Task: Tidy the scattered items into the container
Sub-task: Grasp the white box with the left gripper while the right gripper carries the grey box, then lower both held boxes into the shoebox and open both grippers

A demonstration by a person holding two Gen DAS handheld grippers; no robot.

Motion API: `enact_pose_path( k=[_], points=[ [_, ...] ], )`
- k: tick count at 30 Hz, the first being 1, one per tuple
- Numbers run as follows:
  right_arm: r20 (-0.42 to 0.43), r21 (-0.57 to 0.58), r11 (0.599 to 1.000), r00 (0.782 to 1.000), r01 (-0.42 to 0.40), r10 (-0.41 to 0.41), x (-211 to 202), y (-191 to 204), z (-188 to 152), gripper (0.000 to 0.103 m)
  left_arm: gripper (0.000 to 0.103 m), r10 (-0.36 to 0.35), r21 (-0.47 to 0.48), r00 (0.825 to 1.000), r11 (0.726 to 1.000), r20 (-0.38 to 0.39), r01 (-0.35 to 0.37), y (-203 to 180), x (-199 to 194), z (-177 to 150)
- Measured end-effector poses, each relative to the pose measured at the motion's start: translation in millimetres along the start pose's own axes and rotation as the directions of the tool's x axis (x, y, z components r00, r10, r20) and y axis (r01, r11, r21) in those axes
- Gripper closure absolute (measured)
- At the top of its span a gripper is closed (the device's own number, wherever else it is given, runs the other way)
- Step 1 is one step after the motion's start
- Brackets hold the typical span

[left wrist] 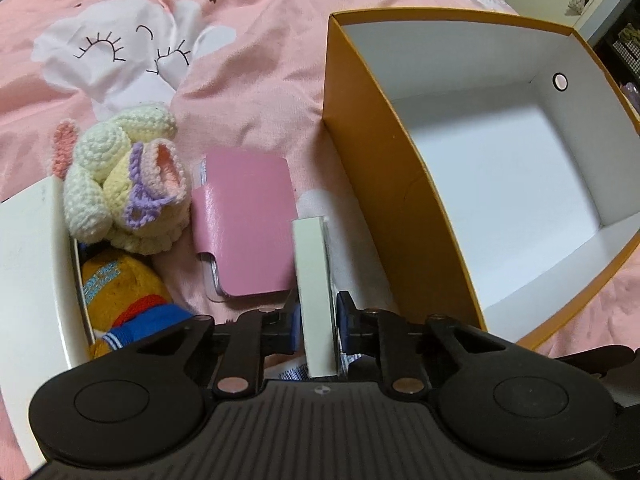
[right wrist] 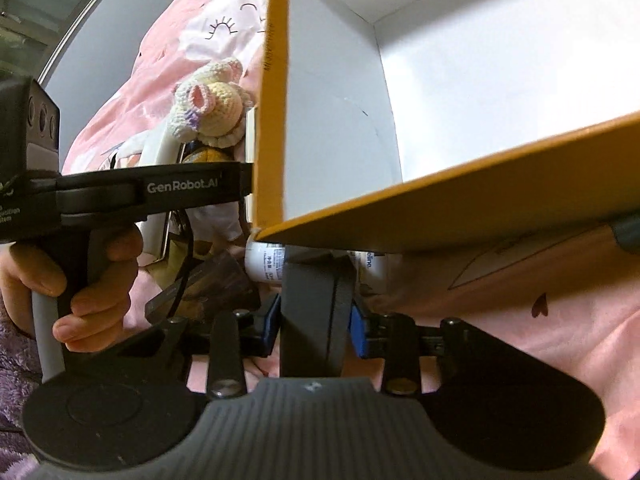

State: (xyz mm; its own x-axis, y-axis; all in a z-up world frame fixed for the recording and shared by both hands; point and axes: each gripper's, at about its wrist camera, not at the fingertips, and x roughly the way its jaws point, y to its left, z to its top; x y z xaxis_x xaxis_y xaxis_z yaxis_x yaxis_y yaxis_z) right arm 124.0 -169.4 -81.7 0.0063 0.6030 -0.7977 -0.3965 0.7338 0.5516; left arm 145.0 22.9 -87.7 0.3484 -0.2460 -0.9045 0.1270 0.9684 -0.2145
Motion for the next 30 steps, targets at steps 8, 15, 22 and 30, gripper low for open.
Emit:
enact_pose_path(
  k=[8,15,22,30],
  points=[
    [0.049,-0.095,0.993,0.997,0.069,-0.065,-59,-7,7,0.066,0.085,0.035,0.017,0.997,0.999,0.076,-0.036,-11,-39,-7],
    [0.079,-0.141,0.989,0.996,0.043,-0.032,-94,-5,-15,0.066,0.085,0.019,0.011,0.986,1.0,0.163,-0.021,-16,-82,-16],
    [0.169,-0.188,0.982,0.986,0.024,0.008,-108,25,-18,0.067,0.085,0.002,0.01,0.97,1.0,0.242,-0.004,-22,-113,-15],
    [0.325,-0.216,0.964,0.943,0.153,-0.077,-154,30,18,0.067,0.085,-0.114,0.044,0.936,0.993,0.333,0.106,-42,-123,8]
  ],
)
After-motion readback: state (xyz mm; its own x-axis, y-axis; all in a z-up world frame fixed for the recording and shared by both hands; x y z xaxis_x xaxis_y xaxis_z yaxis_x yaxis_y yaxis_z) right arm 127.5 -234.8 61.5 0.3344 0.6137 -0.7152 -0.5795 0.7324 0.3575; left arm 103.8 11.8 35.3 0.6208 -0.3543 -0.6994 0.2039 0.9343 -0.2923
